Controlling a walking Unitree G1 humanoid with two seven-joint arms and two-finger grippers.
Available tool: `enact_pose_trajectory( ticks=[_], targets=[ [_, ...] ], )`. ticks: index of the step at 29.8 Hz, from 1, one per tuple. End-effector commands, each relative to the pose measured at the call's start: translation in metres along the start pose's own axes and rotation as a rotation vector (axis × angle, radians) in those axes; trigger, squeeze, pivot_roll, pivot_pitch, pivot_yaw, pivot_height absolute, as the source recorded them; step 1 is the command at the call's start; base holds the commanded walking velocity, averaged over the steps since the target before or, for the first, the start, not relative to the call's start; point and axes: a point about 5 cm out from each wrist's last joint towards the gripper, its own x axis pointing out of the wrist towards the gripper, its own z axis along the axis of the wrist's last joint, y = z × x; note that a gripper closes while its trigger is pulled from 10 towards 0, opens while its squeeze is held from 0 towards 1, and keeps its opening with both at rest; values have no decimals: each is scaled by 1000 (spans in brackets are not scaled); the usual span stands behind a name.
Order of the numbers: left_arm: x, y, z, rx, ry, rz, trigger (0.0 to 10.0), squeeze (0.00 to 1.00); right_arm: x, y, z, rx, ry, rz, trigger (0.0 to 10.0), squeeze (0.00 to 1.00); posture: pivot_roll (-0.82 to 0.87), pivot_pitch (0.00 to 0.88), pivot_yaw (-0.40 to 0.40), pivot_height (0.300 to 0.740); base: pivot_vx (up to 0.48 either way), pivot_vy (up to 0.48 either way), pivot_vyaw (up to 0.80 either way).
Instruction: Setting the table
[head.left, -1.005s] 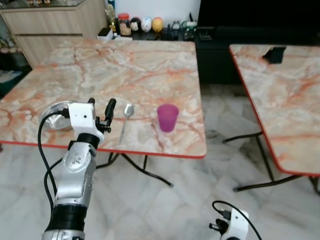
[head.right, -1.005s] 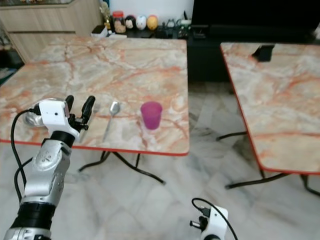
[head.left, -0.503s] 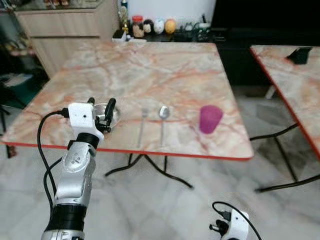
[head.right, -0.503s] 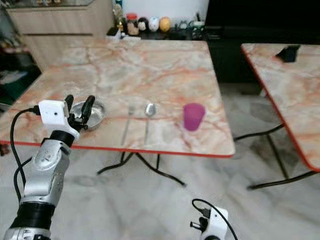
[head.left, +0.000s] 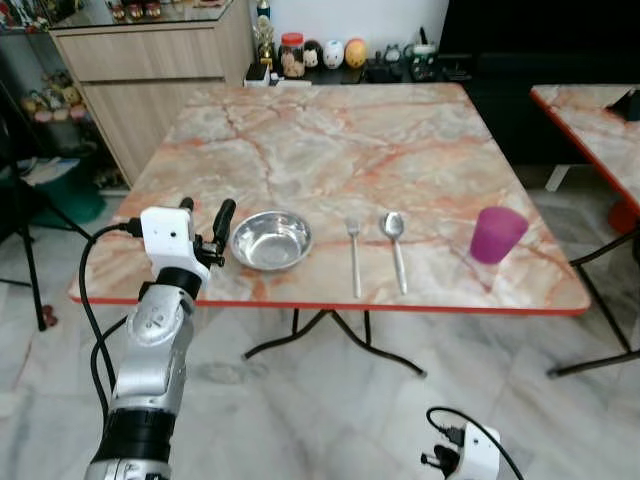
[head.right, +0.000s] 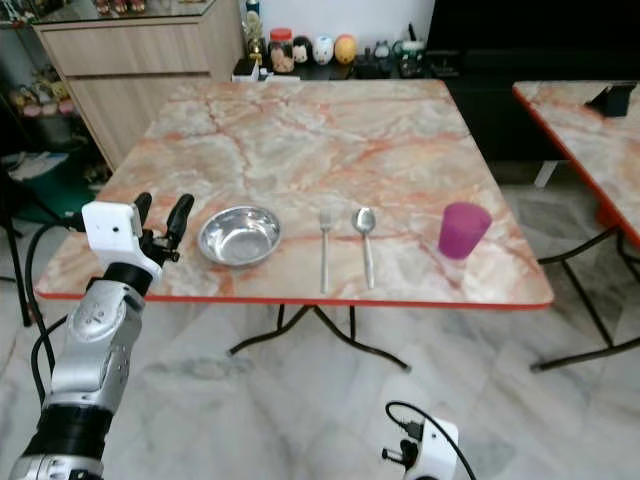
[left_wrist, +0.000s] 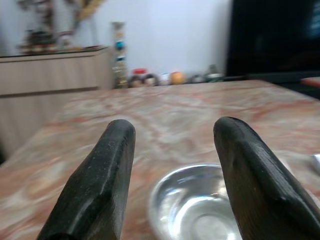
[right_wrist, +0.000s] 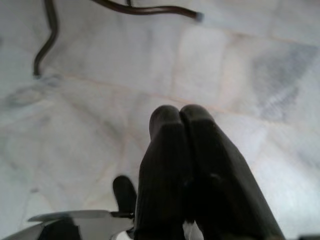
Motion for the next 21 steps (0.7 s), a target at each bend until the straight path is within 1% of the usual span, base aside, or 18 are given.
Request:
enact_pose_trajectory(
  ticks=[1, 4, 15, 21],
  targets=[
    [1, 1, 0, -1, 8, -15, 10000, 0, 0, 2, -2, 9, 10, 2, 10000, 0, 44, 0, 6, 736, 0, 0, 0],
    [0, 0, -1, -28, 13, -18, 10000, 0, 0, 1, -2, 10, 10, 1, 10000, 0, 45, 0, 5, 736, 0, 0, 0],
    [-3, -4, -6, -29, 39, -35, 10000, 0, 0, 1, -1, 6, 10, 4, 10000, 0, 50, 0, 0, 736, 0, 0, 0],
    [-3, -5, -7, -37, 49, -42, 10000, 0, 1, 4, 3, 4, -8, 12, 10000, 0, 49, 0, 1, 736, 0, 0, 0]
  ],
)
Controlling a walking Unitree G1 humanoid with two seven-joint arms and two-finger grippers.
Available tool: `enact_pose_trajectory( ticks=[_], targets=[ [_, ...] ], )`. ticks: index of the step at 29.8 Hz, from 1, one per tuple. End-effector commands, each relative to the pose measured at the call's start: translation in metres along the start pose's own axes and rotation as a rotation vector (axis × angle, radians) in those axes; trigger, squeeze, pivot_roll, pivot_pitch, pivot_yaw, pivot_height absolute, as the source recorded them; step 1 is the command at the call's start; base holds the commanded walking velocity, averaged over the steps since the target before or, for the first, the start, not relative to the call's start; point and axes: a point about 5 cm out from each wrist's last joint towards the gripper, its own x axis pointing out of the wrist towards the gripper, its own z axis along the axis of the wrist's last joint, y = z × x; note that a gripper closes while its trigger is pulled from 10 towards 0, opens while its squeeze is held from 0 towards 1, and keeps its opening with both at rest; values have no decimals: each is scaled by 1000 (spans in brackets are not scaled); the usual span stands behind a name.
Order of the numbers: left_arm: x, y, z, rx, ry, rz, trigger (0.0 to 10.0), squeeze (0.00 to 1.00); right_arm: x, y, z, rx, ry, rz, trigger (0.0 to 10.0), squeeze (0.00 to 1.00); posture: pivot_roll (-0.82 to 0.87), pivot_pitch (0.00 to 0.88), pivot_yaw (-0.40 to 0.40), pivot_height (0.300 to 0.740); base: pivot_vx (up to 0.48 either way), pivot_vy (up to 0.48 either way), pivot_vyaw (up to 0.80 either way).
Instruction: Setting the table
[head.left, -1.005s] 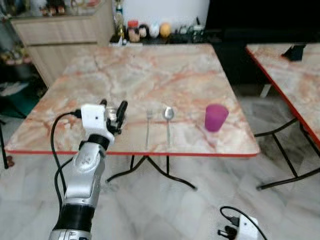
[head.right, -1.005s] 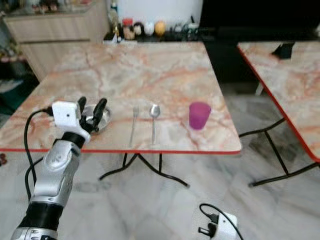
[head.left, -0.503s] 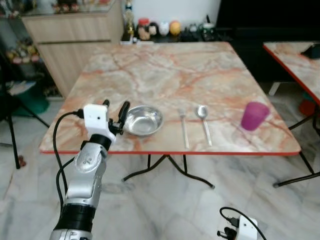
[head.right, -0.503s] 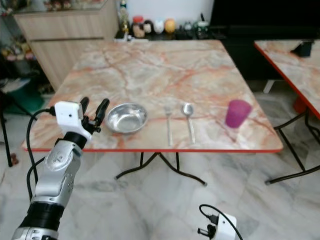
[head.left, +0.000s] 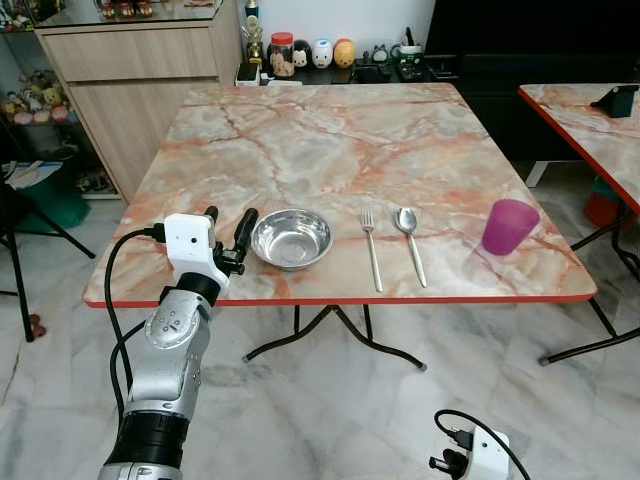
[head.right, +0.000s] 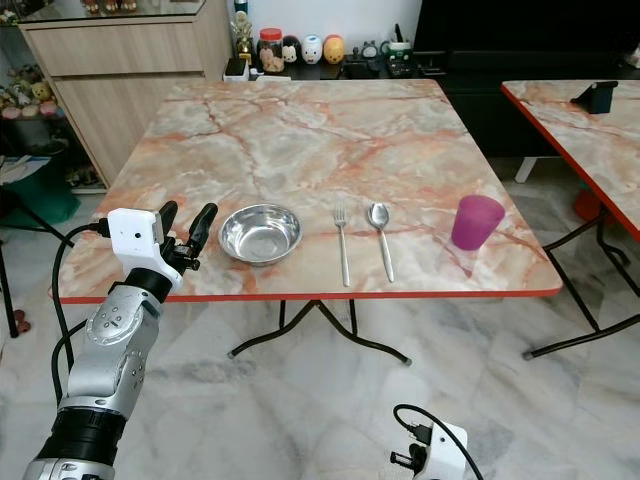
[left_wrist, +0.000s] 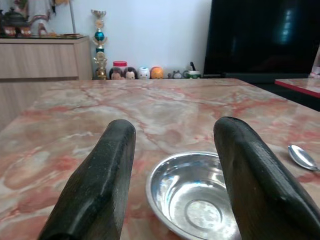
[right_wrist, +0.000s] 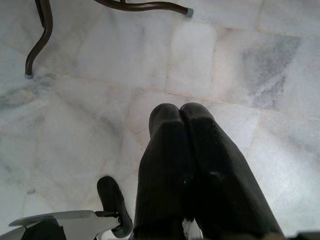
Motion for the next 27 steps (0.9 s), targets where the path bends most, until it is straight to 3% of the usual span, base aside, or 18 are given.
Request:
enact_pose_trajectory(
  ticks=[1, 13, 21, 27],
  targets=[
    [-1, 1, -1, 2, 14, -5, 10000, 0, 1, 3, 2, 3, -11, 7, 10000, 0, 49, 0, 1, 736, 0, 0, 0],
    [-1, -1, -1, -6, 22, -16, 10000, 0, 3, 16, 5, 1, -41, 26, 10000, 0, 52, 0, 2, 736, 362, 0, 0],
    [-1, -2, -1, -4, 20, -22, 10000, 0, 3, 14, 7, 2, -48, 29, 10000, 0, 53, 0, 1, 736, 357, 0, 0],
    [-2, 1, -2, 2, 30, -9, 10000, 0, 1, 7, 1, 4, -18, 18, 10000, 0, 53, 0, 0, 736, 0, 0, 0]
  ],
)
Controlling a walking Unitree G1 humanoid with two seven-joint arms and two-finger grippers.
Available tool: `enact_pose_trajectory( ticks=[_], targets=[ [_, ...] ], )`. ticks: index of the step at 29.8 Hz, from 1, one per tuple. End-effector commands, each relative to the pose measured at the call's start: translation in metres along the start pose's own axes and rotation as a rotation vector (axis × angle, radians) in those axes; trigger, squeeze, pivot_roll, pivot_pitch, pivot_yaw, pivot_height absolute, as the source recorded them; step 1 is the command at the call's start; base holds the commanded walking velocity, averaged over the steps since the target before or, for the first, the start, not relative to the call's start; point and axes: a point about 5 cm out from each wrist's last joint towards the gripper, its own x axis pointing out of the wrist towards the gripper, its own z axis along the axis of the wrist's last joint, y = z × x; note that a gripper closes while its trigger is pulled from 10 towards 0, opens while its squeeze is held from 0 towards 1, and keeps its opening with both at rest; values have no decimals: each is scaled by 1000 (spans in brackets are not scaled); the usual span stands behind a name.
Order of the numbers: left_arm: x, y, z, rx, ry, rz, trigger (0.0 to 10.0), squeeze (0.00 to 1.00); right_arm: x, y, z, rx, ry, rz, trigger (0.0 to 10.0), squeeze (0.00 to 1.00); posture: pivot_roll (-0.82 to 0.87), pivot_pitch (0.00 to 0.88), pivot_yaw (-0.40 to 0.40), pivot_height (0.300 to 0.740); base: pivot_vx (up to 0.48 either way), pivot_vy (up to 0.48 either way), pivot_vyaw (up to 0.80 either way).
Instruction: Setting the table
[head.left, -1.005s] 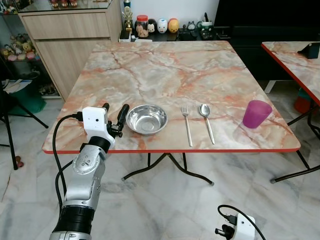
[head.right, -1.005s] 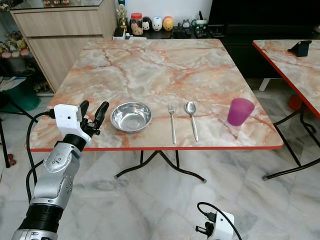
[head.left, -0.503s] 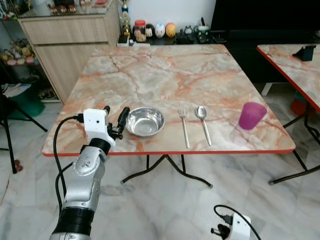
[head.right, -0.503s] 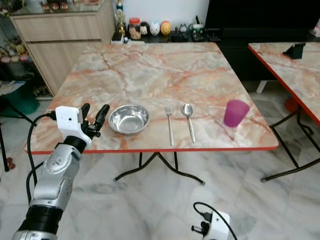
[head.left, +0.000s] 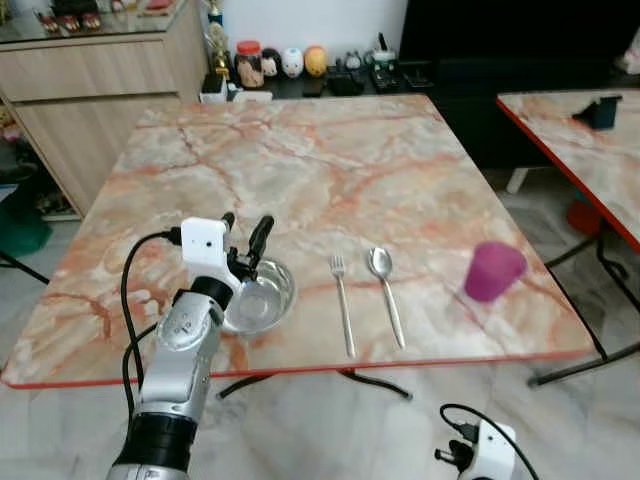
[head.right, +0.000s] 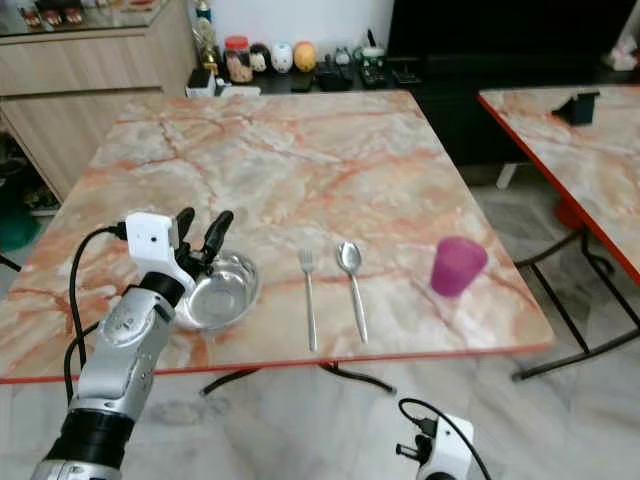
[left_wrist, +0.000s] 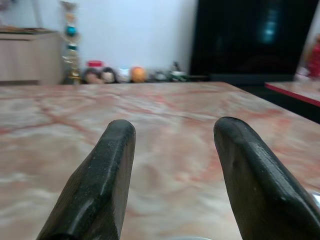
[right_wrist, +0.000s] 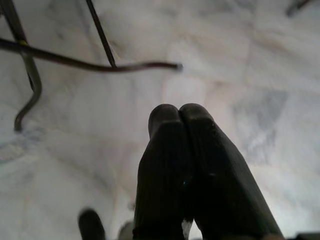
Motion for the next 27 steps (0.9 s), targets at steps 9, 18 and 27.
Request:
enact_pose_trajectory(
  ticks=[9, 18, 27],
  targets=[
    [-10, 18, -5, -11, 48, 64, 10000, 788, -1, 9, -9, 5, 42, 15, 10000, 0, 54, 0, 1, 736, 0, 0, 0],
    [-25, 39, -11, -31, 128, 115, 10000, 1000, 3, 18, -4, 0, 44, 24, 10000, 0, 61, 0, 1, 736, 0, 0, 0],
    [-34, 47, -27, -63, 300, 132, 10000, 1000, 0, 26, -15, -21, 86, 38, 10000, 0, 64, 0, 1, 736, 0, 0, 0]
  ],
)
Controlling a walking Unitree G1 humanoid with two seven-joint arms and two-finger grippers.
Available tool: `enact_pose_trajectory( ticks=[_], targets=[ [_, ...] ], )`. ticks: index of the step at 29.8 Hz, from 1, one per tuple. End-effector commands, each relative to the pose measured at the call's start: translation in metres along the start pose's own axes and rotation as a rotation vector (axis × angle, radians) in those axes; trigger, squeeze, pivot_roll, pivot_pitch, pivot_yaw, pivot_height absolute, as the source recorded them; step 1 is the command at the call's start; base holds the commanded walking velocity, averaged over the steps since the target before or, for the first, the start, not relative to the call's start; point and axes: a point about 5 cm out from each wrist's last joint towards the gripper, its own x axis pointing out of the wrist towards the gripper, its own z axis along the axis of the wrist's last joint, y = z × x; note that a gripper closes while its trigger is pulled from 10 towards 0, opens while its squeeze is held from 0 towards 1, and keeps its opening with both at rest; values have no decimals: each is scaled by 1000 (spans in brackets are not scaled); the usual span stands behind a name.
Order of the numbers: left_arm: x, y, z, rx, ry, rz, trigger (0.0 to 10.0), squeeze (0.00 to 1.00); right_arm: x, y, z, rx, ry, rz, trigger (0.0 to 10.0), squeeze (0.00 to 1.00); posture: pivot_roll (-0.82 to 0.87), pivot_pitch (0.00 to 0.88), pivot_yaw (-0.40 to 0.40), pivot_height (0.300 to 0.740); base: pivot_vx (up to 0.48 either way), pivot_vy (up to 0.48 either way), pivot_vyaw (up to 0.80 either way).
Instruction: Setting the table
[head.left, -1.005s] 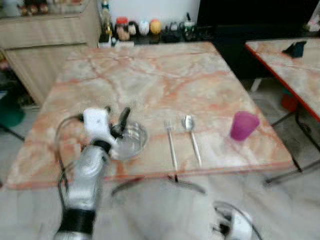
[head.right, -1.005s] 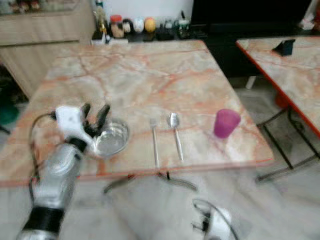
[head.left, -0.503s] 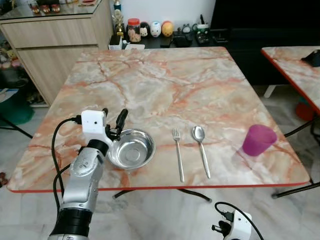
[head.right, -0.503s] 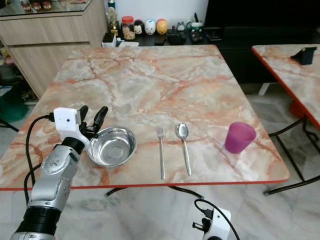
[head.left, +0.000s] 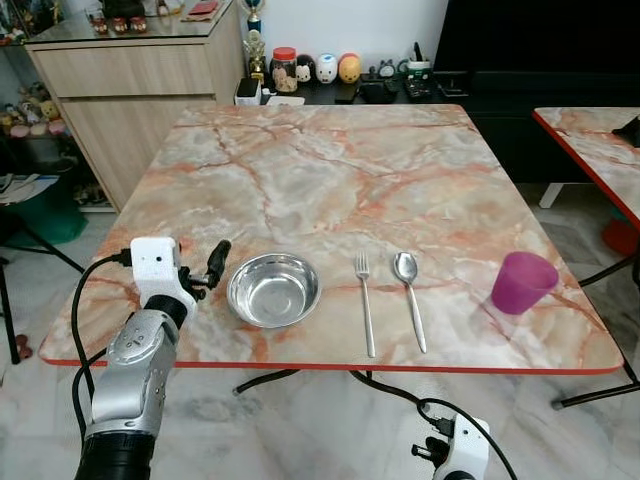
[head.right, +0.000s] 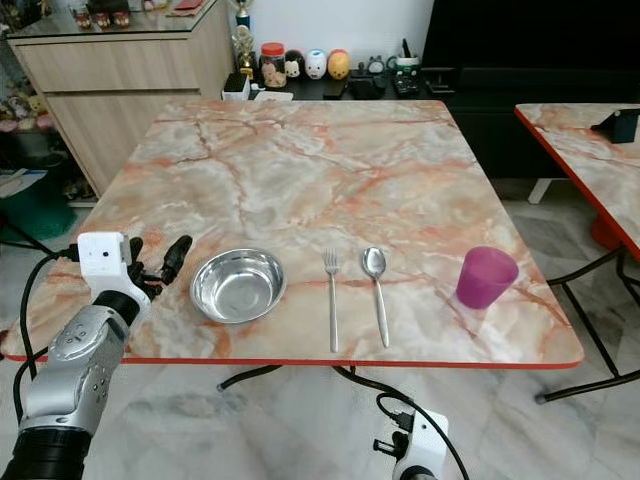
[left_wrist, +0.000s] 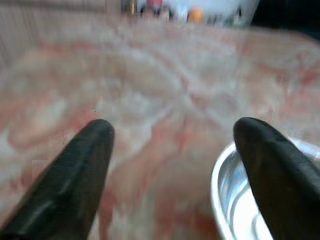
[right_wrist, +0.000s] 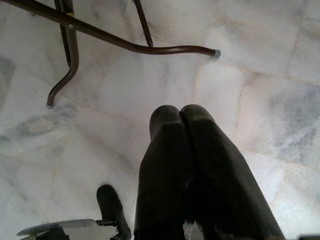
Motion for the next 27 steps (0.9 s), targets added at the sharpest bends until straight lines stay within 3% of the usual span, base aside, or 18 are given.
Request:
enact_pose_trajectory(
  ticks=[1, 2, 3, 7, 23, 27],
  targets=[
    [0, 1, -5, 10, 64, -10, 10000, 1000, -2, 1, -8, -13, 37, 2, 10000, 0, 64, 0, 1, 736, 0, 0, 0],
    [0, 1, -5, 10, 64, -10, 10000, 1000, -2, 1, -8, -13, 37, 2, 10000, 0, 64, 0, 1, 736, 0, 0, 0],
    [0, 1, -8, 0, 89, -14, 10000, 0, -2, 1, -9, -13, 40, 2, 10000, 0, 60, 0, 3, 736, 0, 0, 0],
    [1, -5, -14, -37, 142, -41, 10000, 0, -2, 1, -8, -10, 42, -2, 10000, 0, 61, 0, 3, 736, 0, 0, 0],
    [5, -15, -17, -28, 212, -74, 10000, 0, 0, -8, -1, -7, 37, -8, 10000, 0, 63, 0, 5, 736, 0, 0, 0],
    [7, -23, -20, -37, 236, -102, 10000, 0, -6, -19, -12, -1, 61, -17, 10000, 0, 59, 0, 7, 736, 0, 0, 0]
  ],
)
